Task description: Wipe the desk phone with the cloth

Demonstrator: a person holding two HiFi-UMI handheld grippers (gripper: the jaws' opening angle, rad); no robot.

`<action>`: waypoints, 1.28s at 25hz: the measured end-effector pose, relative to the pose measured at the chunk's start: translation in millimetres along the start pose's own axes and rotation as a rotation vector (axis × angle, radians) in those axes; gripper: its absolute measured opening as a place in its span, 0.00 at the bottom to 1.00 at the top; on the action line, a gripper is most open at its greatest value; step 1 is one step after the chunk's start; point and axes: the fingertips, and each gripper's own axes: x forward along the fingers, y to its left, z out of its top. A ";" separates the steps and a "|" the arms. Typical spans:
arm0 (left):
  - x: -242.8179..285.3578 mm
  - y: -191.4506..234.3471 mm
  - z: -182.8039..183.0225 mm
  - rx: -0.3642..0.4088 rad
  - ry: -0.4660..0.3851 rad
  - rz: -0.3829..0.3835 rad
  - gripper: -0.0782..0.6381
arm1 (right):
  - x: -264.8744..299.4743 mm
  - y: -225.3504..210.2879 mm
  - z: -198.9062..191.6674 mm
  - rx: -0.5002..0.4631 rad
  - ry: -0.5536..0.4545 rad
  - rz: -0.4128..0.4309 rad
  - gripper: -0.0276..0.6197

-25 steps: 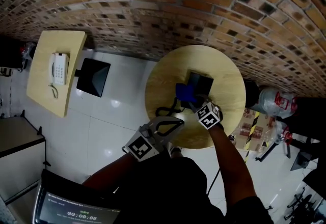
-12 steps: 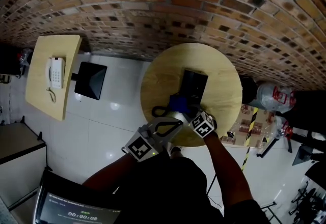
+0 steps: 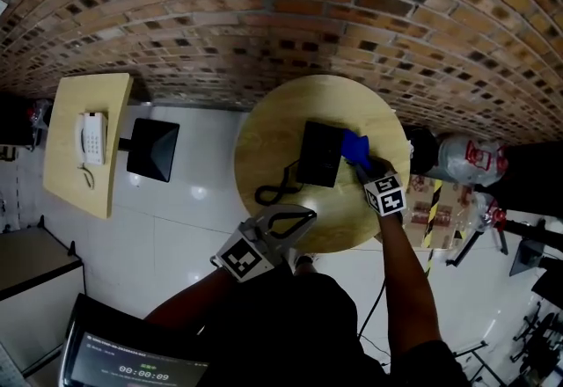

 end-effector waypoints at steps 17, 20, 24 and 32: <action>8.3 6.7 -17.9 -0.024 0.045 -0.006 0.10 | 22.4 -48.6 -83.0 0.263 0.136 -0.032 0.20; 10.4 7.9 -18.7 -0.017 0.049 -0.013 0.10 | 23.1 -50.5 -83.8 0.243 0.137 -0.040 0.22; 12.3 10.5 -20.7 -0.024 0.053 -0.011 0.10 | 24.3 -58.0 -86.2 0.238 0.140 -0.072 0.32; 11.0 12.8 -11.0 -0.032 0.043 0.013 0.10 | 1.3 -65.5 -63.0 0.249 0.067 -0.090 0.45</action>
